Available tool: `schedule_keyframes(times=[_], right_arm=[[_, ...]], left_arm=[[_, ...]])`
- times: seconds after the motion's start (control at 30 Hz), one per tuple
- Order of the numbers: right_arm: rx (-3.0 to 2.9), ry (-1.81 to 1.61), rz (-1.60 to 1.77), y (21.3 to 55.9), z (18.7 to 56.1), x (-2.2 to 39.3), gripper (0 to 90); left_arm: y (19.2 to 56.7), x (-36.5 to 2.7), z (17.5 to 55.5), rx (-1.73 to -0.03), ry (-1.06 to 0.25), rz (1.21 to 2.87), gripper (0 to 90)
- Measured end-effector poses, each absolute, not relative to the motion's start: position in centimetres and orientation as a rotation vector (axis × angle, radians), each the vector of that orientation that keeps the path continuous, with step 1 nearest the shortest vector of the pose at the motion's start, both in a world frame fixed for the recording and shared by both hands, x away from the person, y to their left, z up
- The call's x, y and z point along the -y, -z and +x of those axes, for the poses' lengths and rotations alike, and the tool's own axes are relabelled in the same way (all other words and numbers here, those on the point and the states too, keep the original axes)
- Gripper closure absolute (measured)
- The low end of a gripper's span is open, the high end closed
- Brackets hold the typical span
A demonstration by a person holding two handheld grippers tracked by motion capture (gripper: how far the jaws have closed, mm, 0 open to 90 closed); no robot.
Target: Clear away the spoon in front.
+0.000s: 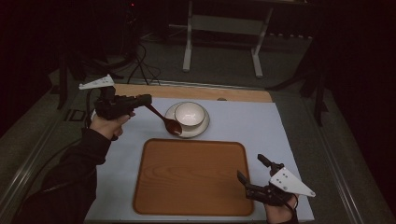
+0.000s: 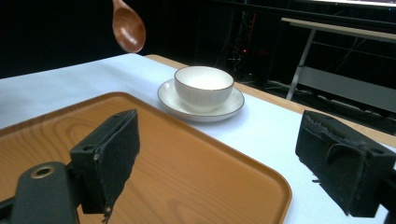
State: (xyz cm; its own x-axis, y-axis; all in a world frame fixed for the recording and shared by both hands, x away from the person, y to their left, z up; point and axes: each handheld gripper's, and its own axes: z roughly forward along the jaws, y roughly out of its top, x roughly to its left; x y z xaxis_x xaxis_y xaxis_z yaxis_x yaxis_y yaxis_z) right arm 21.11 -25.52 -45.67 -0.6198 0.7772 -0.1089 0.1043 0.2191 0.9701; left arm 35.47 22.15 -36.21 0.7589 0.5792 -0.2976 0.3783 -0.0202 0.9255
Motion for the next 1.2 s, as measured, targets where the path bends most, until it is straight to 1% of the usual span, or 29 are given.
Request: schedule_keyframes(times=[0.1, 0.17, 0.2, 0.3, 0.33, 0.43, 0.47, 0.57, 0.6, 0.67, 0.8, 1.0, 1.03, 1.1, 1.13, 1.2], right_arm=[[-1.891, -1.439, 0.809, 45.7, 21.1, 25.5, 13.5], [-1.898, -1.44, 0.81, 45.7, 21.1, 25.5, 13.5], [-1.898, -1.44, 0.81, 45.7, 21.1, 25.5, 13.5], [-1.896, -1.442, 0.808, 45.7, 21.1, 25.4, 13.5], [-1.895, -1.439, 0.81, 45.7, 21.1, 25.4, 13.5], [-1.896, -1.438, 0.814, 45.7, 21.1, 25.4, 13.5], [-1.896, -1.438, 0.811, 45.7, 21.1, 25.4, 13.5], [-1.896, -1.439, 0.811, 45.7, 21.1, 25.4, 13.5], [-1.9, -1.442, 0.815, 45.7, 21.1, 25.4, 13.5], [-1.901, -1.444, 0.82, 45.7, 21.2, 25.4, 13.5], [-1.902, -1.445, 0.819, 45.7, 21.2, 25.4, 13.5], [-1.906, -1.445, 0.818, 45.8, 21.2, 25.3, 13.5], [-1.906, -1.445, 0.817, 45.8, 21.2, 25.3, 13.5], [-1.907, -1.445, 0.817, 45.8, 21.2, 25.3, 13.5], [-1.908, -1.445, 0.817, 45.8, 21.2, 25.2, 13.5], [-1.907, -1.445, 0.818, 45.8, 21.2, 25.2, 13.5]], left_arm=[[36.2, -22.2, 35.3, -0.758, -0.178, 1.669, 83.9], [36.4, -22.2, 35.1, -0.725, -0.155, 1.724, 83.9], [36.4, -22.1, 34.9, -0.714, -0.169, 1.744, 83.9], [36.5, -22.2, 34.7, -0.698, -0.17, 1.77, 83.9], [36.5, -22.2, 34.8, -0.691, -0.142, 1.775, 83.9], [36.6, -22.1, 34.6, -0.65, -0.127, 1.817, 83.9], [36.5, -22.0, 34.4, -0.638, -0.148, 1.828, 83.9], [36.5, -21.8, 34.1, -0.601, -0.13, 1.857, 83.9], [36.4, -21.7, 33.9, -0.57, -0.108, 1.881, 83.9], [36.4, -21.6, 33.8, -0.564, -0.097, 1.894, 83.9], [36.5, -21.3, 33.3, -0.508, -0.043, 1.975, 83.9], [36.9, -20.8, 32.8, -0.494, -0.02, 2.067, 83.8], [37.0, -20.8, 32.8, -0.491, 0.004, 2.079, 83.8], [37.1, -20.6, 32.7, -0.482, 0.008, 2.093, 83.8], [37.4, -20.5, 32.7, -0.475, 0.042, 2.117, 83.8], [37.7, -20.3, 32.5, -0.467, 0.051, 2.143, 83.8]])
